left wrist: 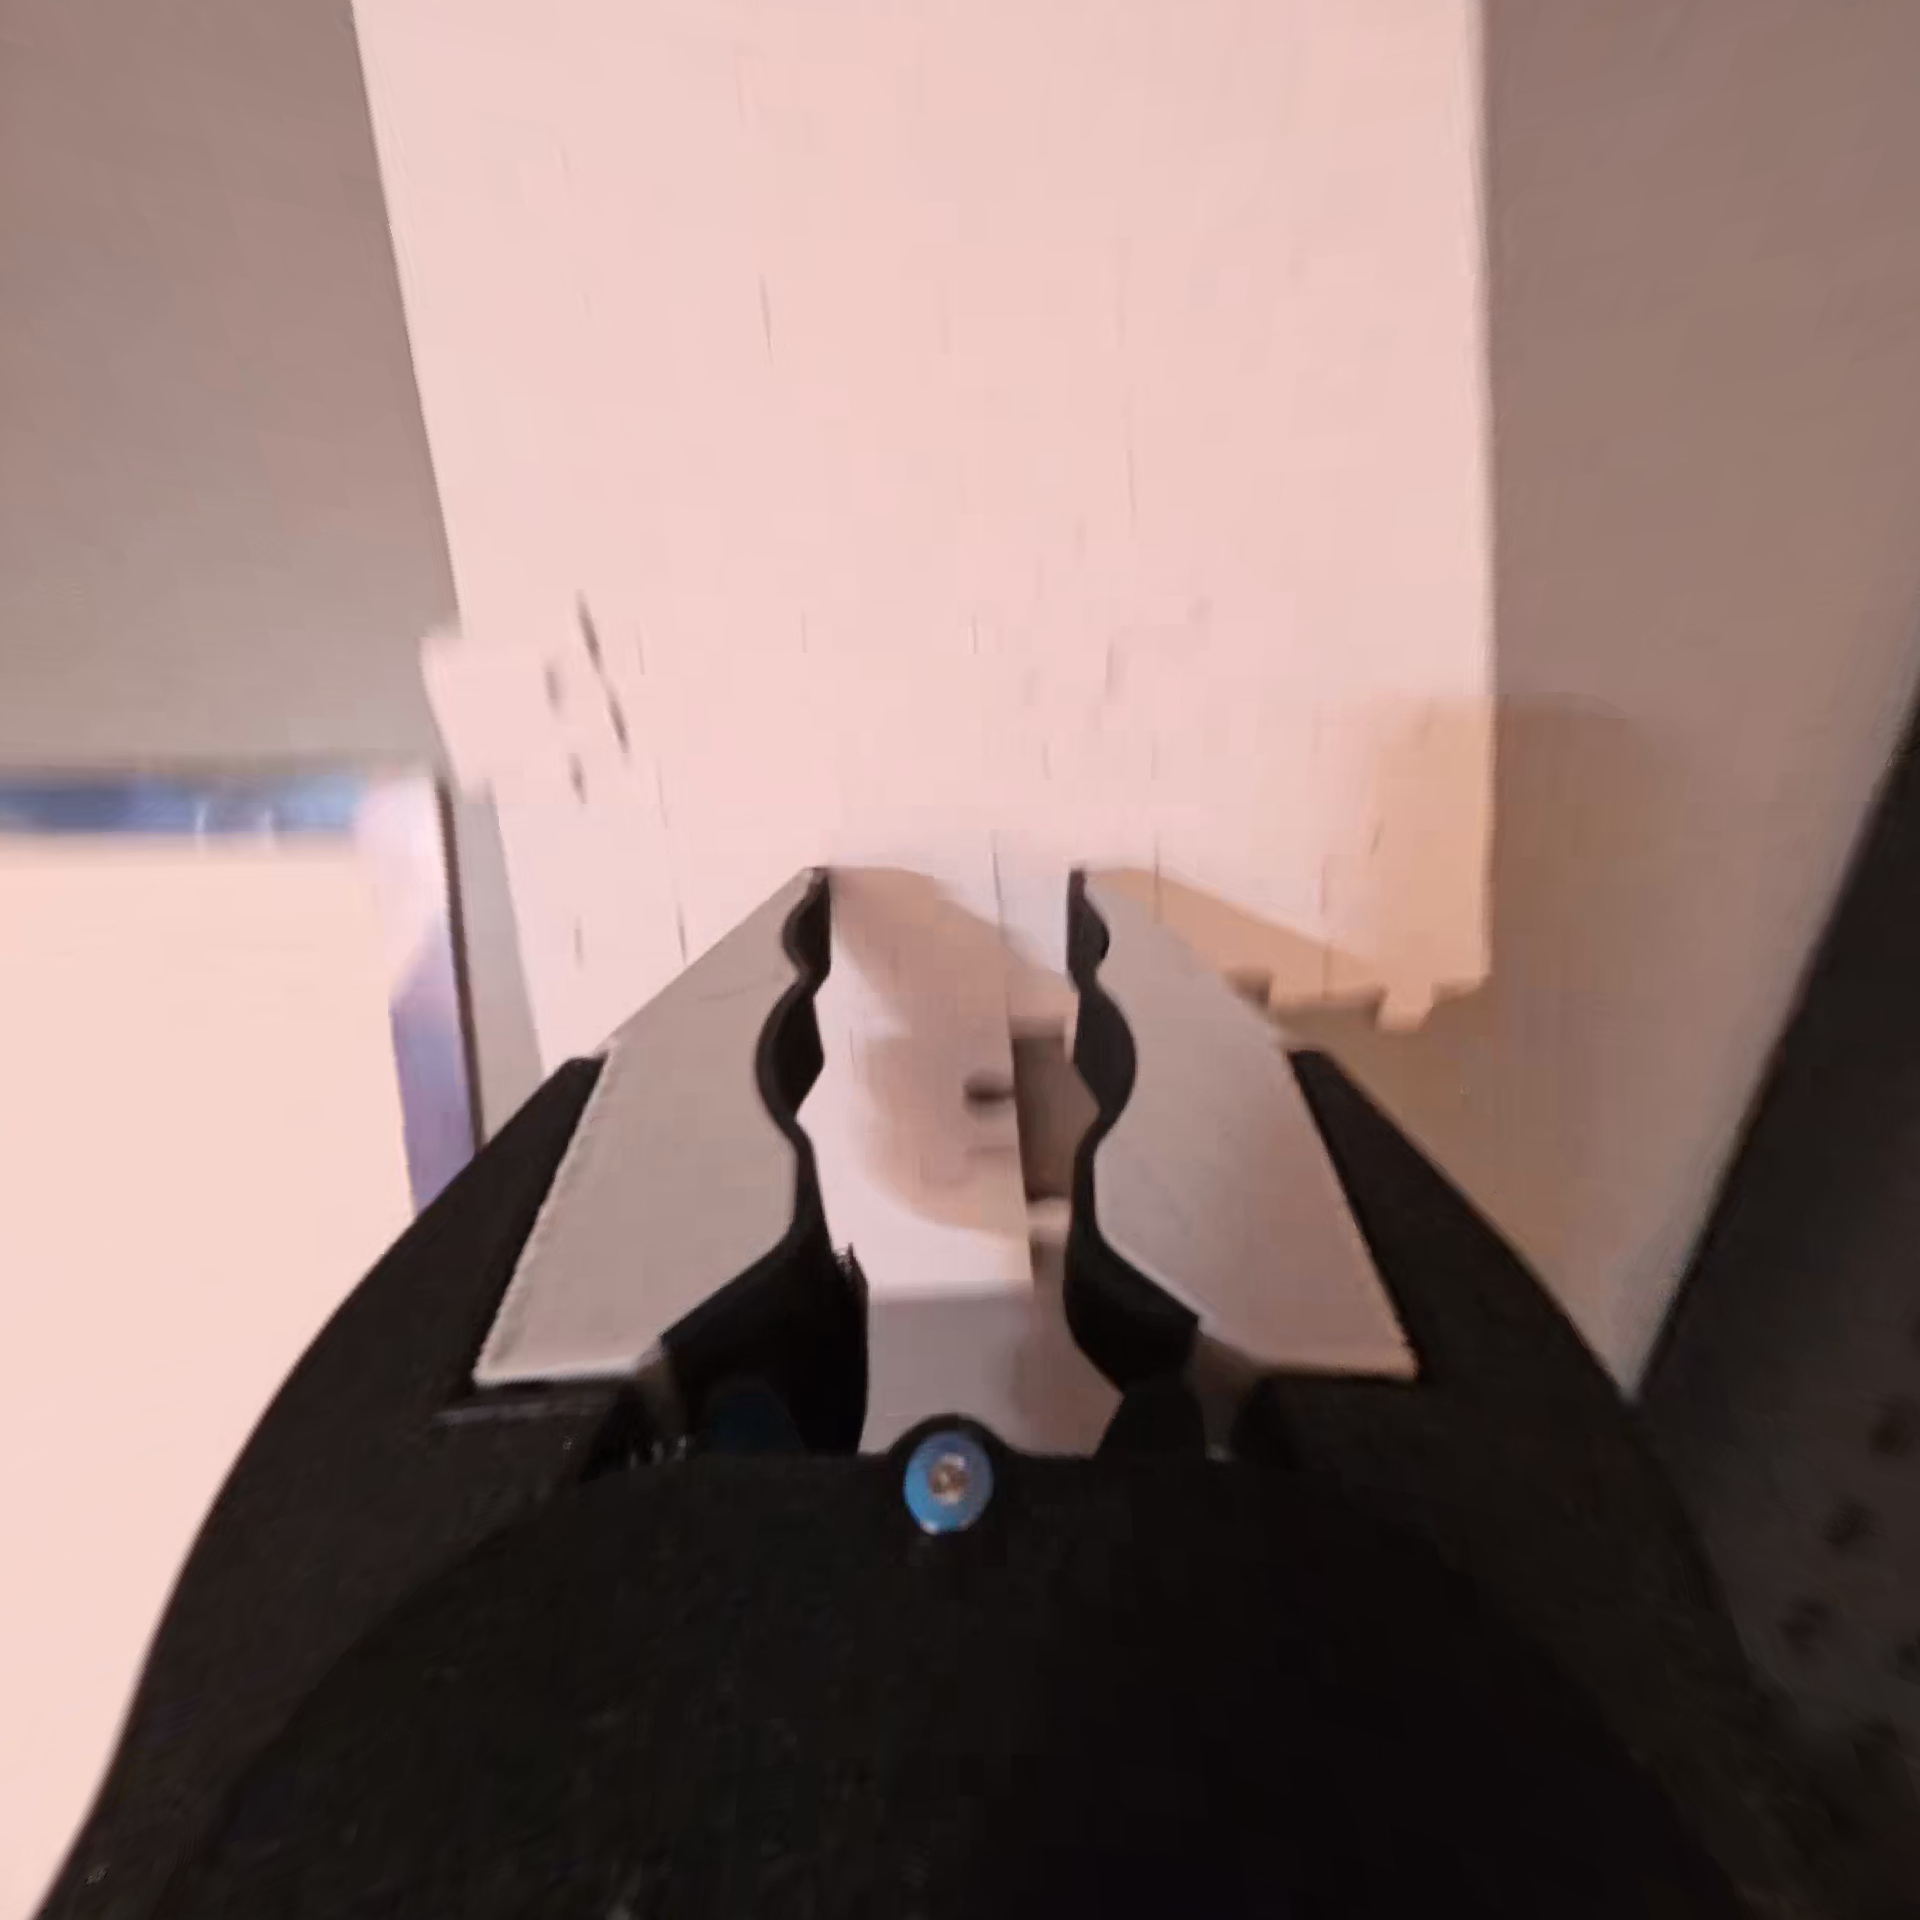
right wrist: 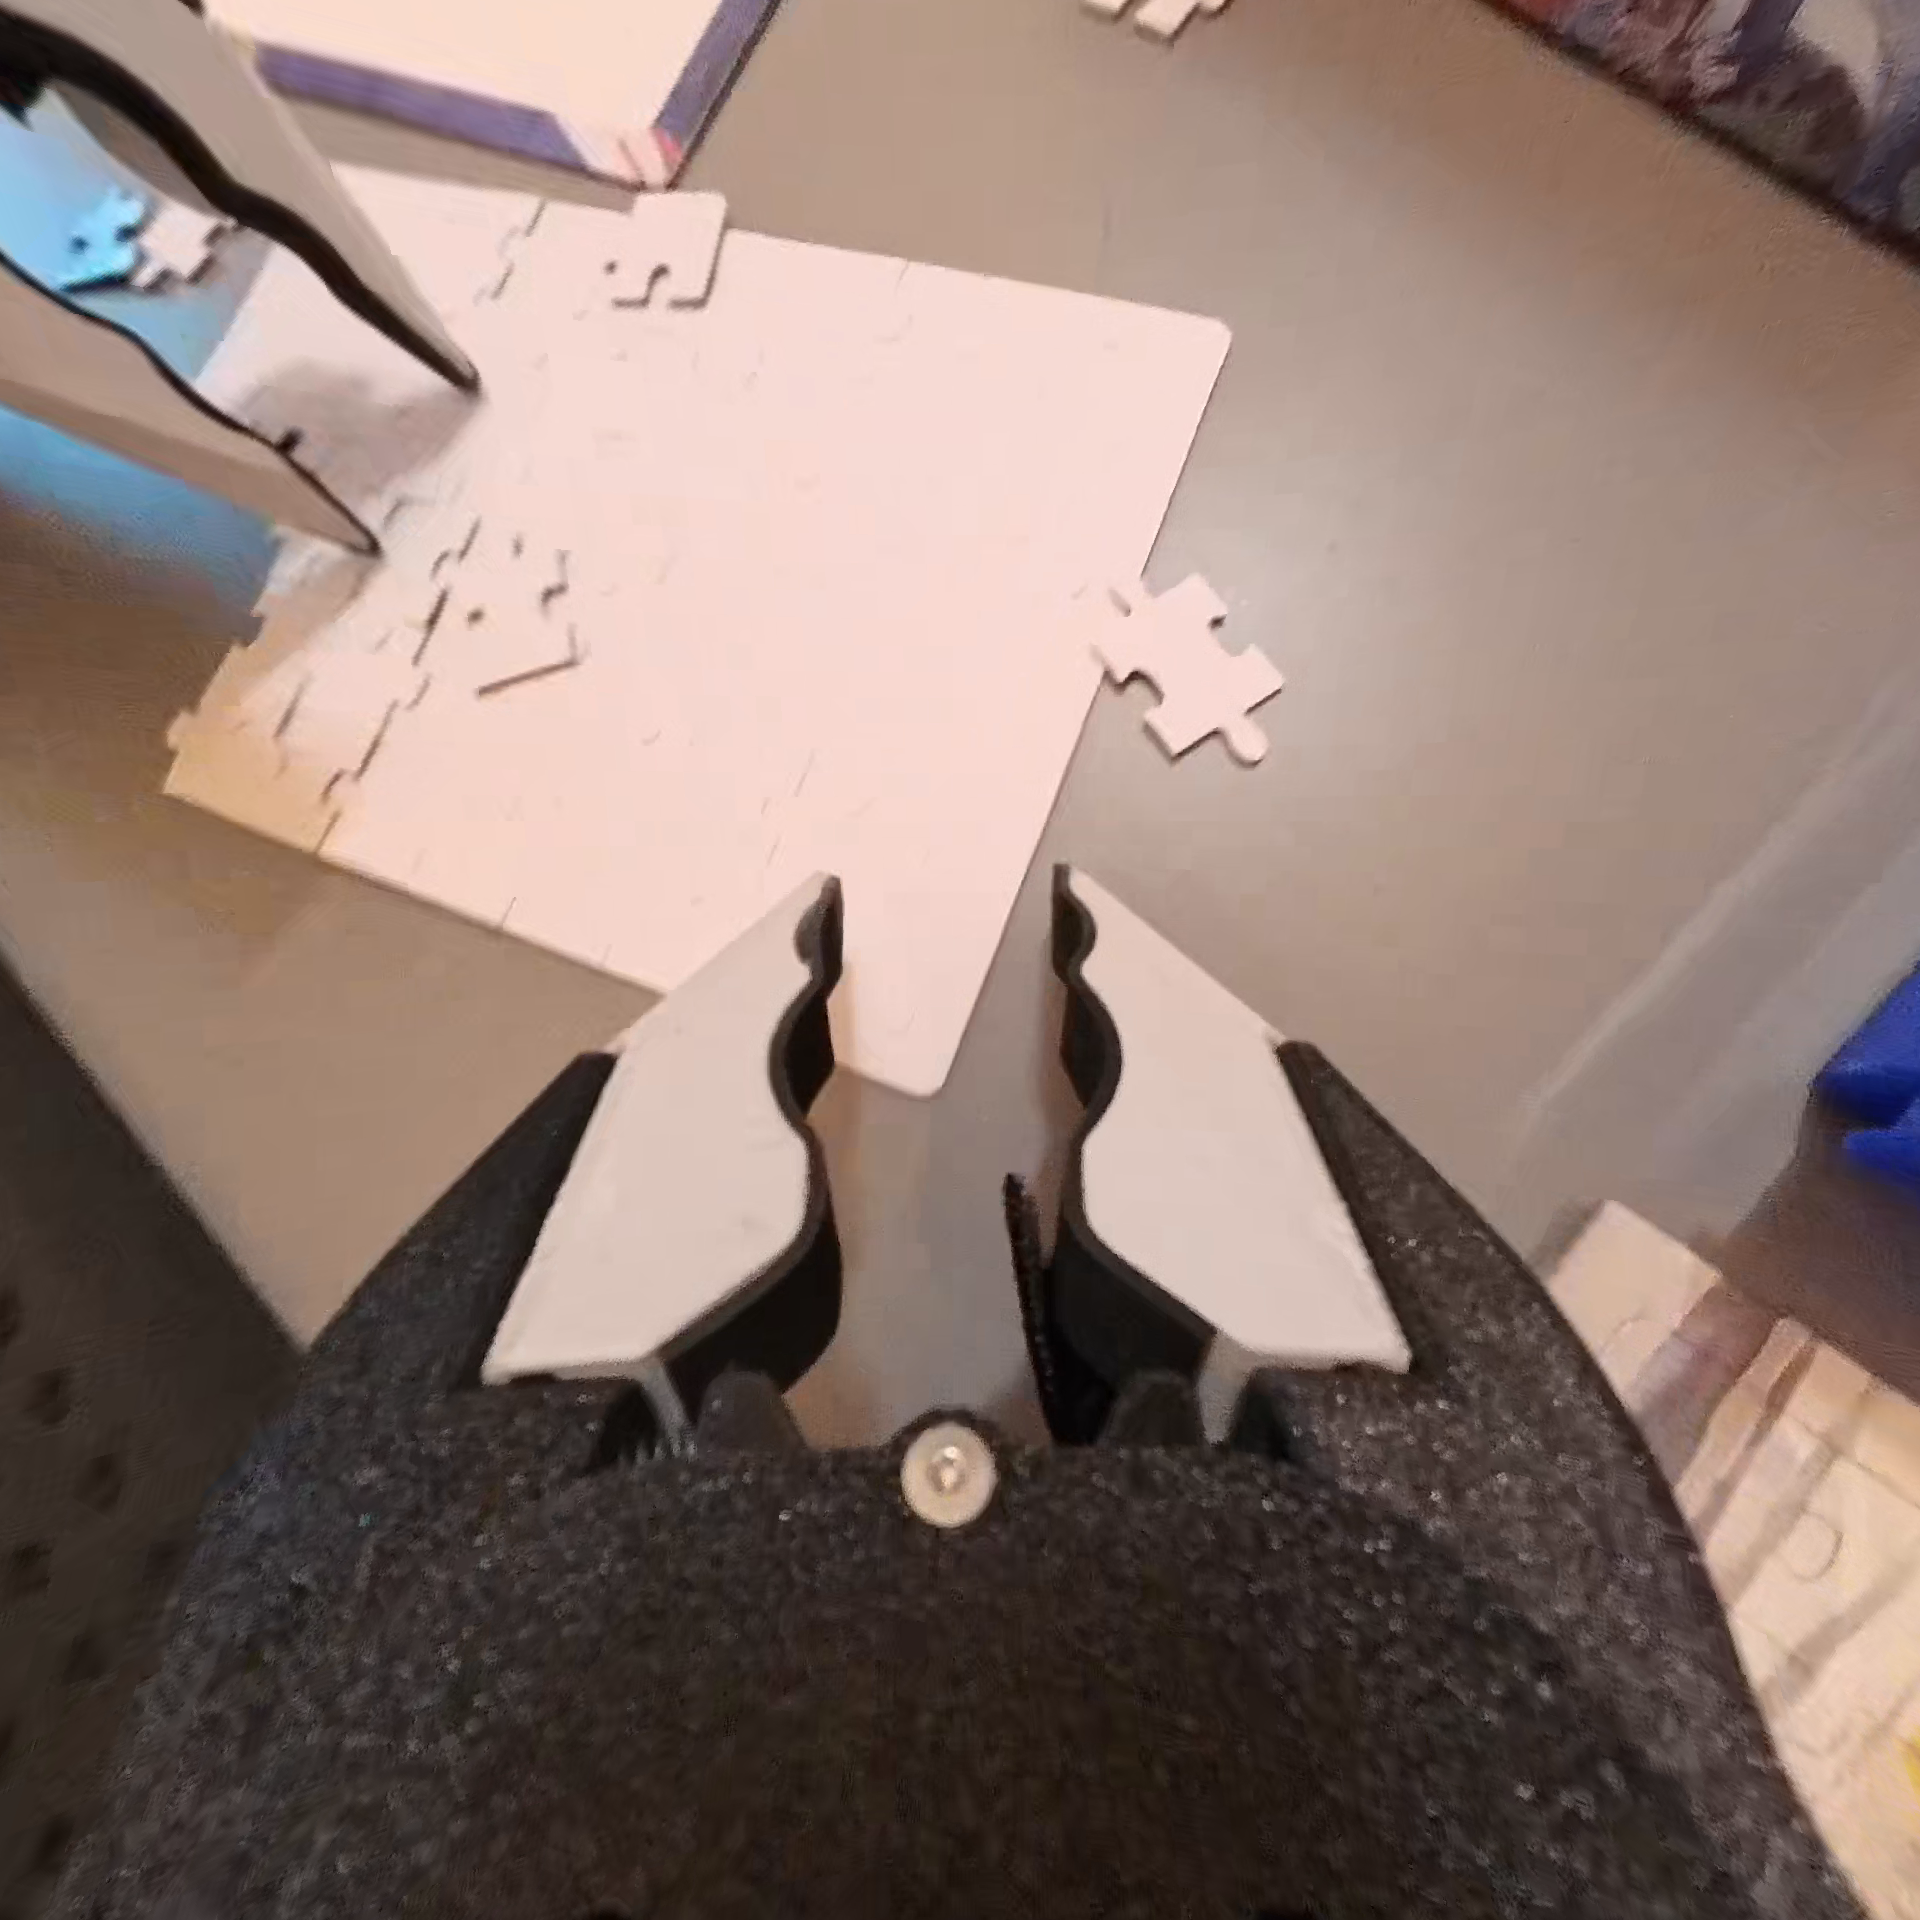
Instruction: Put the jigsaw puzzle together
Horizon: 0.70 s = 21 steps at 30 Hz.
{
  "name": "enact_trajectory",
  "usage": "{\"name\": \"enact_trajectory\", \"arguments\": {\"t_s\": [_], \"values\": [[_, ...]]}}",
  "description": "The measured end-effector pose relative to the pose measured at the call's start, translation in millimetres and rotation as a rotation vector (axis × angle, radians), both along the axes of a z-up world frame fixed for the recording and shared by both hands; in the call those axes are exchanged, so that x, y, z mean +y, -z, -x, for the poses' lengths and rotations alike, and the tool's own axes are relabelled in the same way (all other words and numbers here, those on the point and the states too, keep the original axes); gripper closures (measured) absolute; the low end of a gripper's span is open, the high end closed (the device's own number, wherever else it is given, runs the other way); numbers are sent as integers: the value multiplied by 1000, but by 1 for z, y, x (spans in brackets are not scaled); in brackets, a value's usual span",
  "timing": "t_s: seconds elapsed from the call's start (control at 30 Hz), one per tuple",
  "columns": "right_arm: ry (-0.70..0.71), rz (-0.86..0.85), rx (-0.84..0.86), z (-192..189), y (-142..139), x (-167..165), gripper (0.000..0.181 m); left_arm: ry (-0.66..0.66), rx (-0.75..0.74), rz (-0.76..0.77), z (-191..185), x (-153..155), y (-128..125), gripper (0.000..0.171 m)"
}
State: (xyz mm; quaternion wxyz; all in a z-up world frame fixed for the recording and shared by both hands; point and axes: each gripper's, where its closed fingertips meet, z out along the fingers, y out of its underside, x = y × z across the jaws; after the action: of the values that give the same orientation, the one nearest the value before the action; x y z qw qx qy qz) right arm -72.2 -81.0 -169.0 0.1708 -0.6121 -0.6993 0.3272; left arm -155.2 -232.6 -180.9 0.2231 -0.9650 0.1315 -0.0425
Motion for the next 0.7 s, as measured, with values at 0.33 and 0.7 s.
{"name": "enact_trajectory", "arguments": {"t_s": [0.33, 0.7], "values": [[-188, 172, -113, -20, 5, -57, 124, -298, -30, -297, 13, -67, 2, 143], [-23, 502, 18, 35, -22, -85, 90, -272, 9, -324, -10, -49, 2, 171]]}}
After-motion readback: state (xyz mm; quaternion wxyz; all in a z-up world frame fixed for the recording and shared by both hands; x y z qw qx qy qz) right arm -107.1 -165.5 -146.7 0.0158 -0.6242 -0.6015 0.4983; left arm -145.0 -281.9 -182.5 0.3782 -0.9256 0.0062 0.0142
